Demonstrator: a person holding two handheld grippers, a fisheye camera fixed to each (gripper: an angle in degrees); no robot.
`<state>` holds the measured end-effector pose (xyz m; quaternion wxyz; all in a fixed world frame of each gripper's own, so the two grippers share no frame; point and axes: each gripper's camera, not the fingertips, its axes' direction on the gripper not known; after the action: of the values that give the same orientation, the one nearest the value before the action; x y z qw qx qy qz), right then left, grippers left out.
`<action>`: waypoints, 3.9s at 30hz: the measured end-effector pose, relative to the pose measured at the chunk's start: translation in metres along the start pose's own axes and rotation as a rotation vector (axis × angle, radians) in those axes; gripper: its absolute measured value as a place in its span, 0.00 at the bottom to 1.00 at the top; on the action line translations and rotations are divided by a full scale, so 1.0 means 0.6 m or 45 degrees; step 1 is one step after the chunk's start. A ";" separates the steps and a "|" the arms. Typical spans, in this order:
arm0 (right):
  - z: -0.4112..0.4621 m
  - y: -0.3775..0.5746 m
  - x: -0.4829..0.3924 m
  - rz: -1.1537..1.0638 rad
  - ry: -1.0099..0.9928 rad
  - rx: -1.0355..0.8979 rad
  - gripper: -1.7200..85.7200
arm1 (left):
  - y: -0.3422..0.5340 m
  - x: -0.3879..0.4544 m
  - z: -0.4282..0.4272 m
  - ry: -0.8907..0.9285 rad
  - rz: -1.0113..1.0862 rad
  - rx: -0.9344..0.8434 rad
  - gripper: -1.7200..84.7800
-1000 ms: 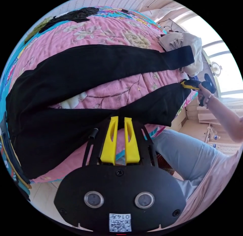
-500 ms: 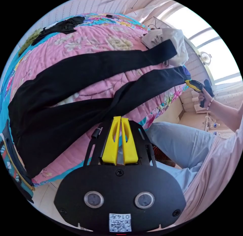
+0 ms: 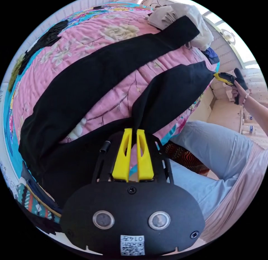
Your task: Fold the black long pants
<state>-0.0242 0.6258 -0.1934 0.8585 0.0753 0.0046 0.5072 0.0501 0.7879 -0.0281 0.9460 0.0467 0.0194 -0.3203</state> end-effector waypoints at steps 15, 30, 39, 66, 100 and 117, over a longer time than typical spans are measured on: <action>-0.071 -0.011 -0.045 -0.317 0.043 0.071 0.02 | 0.046 0.008 -0.102 0.077 0.133 0.256 0.01; -0.068 0.051 -0.115 -0.458 0.279 0.441 0.08 | 0.202 0.114 0.015 -0.024 0.089 0.451 0.01; 0.040 -0.019 -0.136 -0.476 0.591 0.122 0.06 | 0.251 0.165 0.003 -0.159 -0.047 0.529 0.01; -0.162 0.114 0.021 -0.339 -0.065 0.555 0.10 | 0.418 0.171 -0.018 -0.146 -0.157 0.679 0.08; -0.126 0.065 0.116 0.021 -0.060 0.473 0.15 | 0.922 -0.346 -0.146 0.224 -1.503 1.183 0.14; -0.128 0.068 0.040 -0.131 -0.096 0.528 0.03 | 0.961 -0.541 -0.187 0.427 -1.497 1.148 0.05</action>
<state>-0.0545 0.6753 -0.2620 0.8489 0.2688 0.0805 0.4479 0.1422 1.4512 -0.0742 0.4933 0.4588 0.0518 -0.7372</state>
